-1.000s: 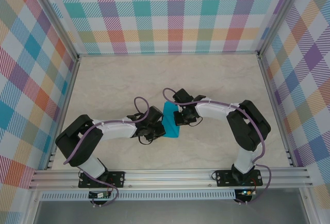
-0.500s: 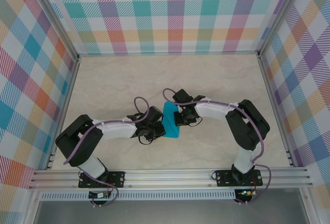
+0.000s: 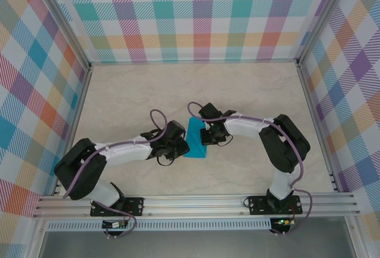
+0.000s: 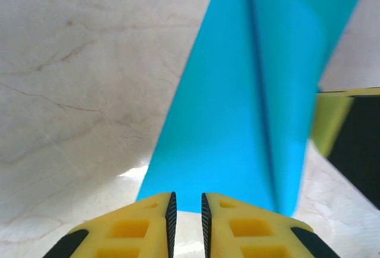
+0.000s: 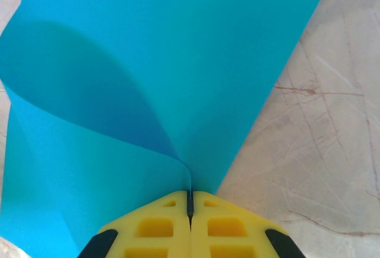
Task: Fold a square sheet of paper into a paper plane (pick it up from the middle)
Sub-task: Fold the triangle a second time at the center of the table.
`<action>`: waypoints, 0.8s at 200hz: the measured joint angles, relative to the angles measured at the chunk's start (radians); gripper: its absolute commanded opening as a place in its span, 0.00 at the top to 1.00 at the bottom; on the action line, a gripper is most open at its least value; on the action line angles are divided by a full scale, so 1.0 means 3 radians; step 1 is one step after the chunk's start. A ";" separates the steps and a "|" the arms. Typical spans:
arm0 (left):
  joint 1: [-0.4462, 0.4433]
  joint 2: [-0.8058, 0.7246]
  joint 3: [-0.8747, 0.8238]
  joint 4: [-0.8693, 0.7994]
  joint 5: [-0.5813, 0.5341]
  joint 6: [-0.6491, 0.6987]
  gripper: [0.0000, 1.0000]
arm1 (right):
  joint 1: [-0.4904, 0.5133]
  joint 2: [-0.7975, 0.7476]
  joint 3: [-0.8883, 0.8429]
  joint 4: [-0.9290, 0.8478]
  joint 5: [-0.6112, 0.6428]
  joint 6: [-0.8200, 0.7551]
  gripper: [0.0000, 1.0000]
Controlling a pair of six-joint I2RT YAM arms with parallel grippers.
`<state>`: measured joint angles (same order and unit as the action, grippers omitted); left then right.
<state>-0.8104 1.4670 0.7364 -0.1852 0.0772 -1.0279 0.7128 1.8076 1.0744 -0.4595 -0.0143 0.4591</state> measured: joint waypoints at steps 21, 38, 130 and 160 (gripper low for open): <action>0.0008 -0.0223 0.0000 0.0017 -0.0038 -0.0001 0.78 | 0.0000 -0.0003 -0.0006 0.0008 -0.0001 0.0000 0.95; 0.0064 -0.0268 -0.0001 0.0111 0.0013 -0.0023 0.81 | 0.0000 -0.0022 -0.0033 0.0037 -0.0001 0.0001 0.95; 0.0322 0.0479 -0.0014 0.1282 0.0565 -0.0318 1.00 | -0.0003 -0.0053 -0.0093 0.0113 -0.0006 0.0065 0.95; 0.0342 0.0552 0.0010 0.1377 0.0576 -0.0354 1.00 | -0.0009 -0.0109 -0.0179 0.0214 -0.0039 0.0074 0.95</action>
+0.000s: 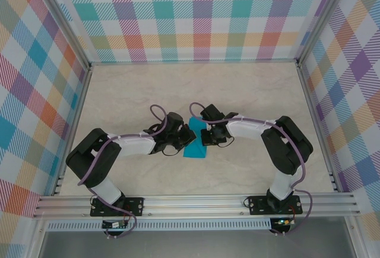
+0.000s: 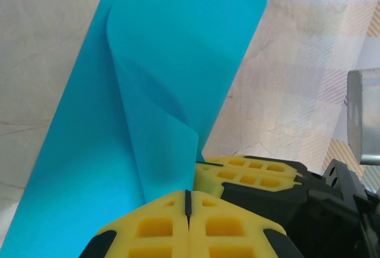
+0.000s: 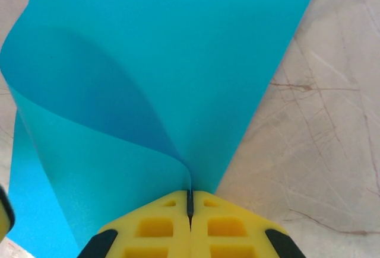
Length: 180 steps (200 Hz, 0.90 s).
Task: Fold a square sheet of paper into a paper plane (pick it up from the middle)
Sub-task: Fold the triangle a second time at the center of the table.
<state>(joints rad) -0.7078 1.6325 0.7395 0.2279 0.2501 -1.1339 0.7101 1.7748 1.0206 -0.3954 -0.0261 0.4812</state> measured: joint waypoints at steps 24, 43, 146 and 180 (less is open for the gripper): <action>0.0000 -0.0003 0.0018 0.0000 -0.0060 0.0001 0.96 | -0.0009 -0.0038 -0.0058 0.0052 -0.0042 -0.0013 0.95; 0.0019 -0.0003 0.0027 -0.0041 -0.0090 0.0001 0.95 | -0.0009 -0.0061 -0.0088 0.0061 -0.0075 -0.0043 0.95; 0.0043 0.0203 0.0181 0.0039 0.0067 0.0003 0.93 | -0.0009 -0.0081 -0.0103 0.0028 -0.0008 -0.0072 0.95; 0.0042 0.0203 0.0164 0.0039 0.0070 0.0001 0.93 | -0.0009 -0.0079 -0.0099 0.0028 0.0000 -0.0074 0.95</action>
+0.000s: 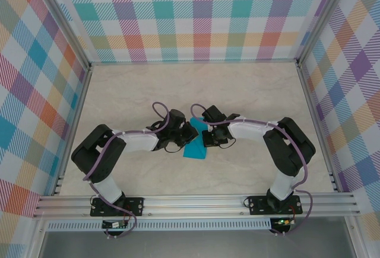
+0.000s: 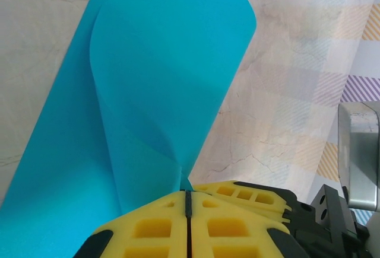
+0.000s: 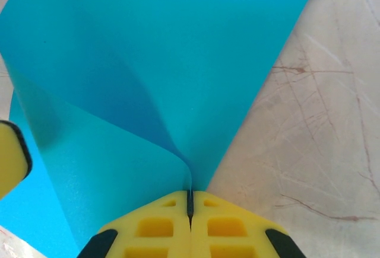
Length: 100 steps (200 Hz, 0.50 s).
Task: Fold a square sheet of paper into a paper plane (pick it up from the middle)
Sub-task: Fold the triangle a second time at the center of the table.
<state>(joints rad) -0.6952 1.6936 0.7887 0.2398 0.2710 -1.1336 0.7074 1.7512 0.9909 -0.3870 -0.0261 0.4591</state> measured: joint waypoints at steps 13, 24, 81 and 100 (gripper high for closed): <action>-0.0003 -0.0003 -0.0022 0.0001 0.0003 0.0000 0.93 | 0.0000 0.0000 0.0001 0.0000 0.0000 -0.0003 0.95; -0.0015 -0.0028 -0.0061 -0.0008 -0.0006 0.0001 0.94 | 0.0000 0.0000 0.0001 0.0000 0.0000 -0.0001 0.95; -0.0130 -0.0626 -0.0432 -0.0329 -0.0201 -0.0038 0.98 | 0.0000 0.0000 0.0031 -0.0009 -0.0001 -0.0001 0.95; -0.0169 -0.0614 -0.0551 -0.0341 -0.0211 -0.0100 0.98 | 0.0000 0.0000 0.0036 -0.0011 -0.0001 -0.0001 0.95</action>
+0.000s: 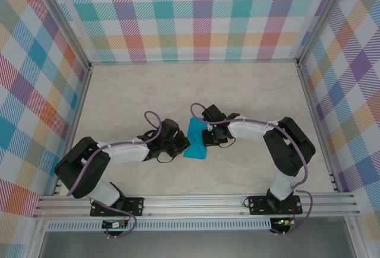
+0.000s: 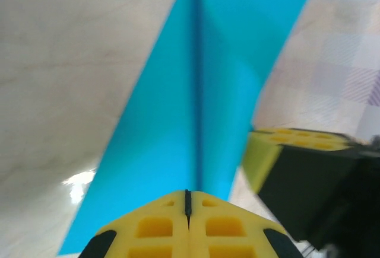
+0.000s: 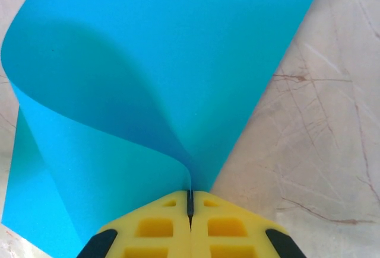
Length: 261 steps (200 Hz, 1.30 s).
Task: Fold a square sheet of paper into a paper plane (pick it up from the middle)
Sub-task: Fold the triangle a second time at the center of the table.
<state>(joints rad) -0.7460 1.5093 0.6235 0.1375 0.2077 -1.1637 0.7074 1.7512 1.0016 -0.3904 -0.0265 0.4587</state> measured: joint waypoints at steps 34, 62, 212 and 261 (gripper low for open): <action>-0.0083 0.0127 -0.0018 -0.0013 0.0000 -0.0015 0.99 | 0.0000 0.0000 0.0013 -0.0011 -0.0001 -0.0001 0.95; -0.0088 0.0228 -0.0015 -0.0036 -0.0025 -0.0047 1.00 | 0.0000 0.0000 0.0032 -0.0029 -0.0001 -0.0003 0.95; -0.0102 0.0228 -0.0010 -0.0042 -0.0075 -0.0149 1.00 | 0.0000 0.0019 0.0109 -0.0128 0.0001 -0.0011 0.94; -0.0102 0.0228 0.0006 -0.0083 -0.0076 -0.0148 1.00 | 0.0000 0.0092 0.0109 -0.0136 0.0001 -0.0011 0.94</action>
<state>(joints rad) -0.7765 1.5776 0.6254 0.1127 0.1848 -1.2079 0.7074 1.7786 1.0344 -0.4313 -0.0261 0.4553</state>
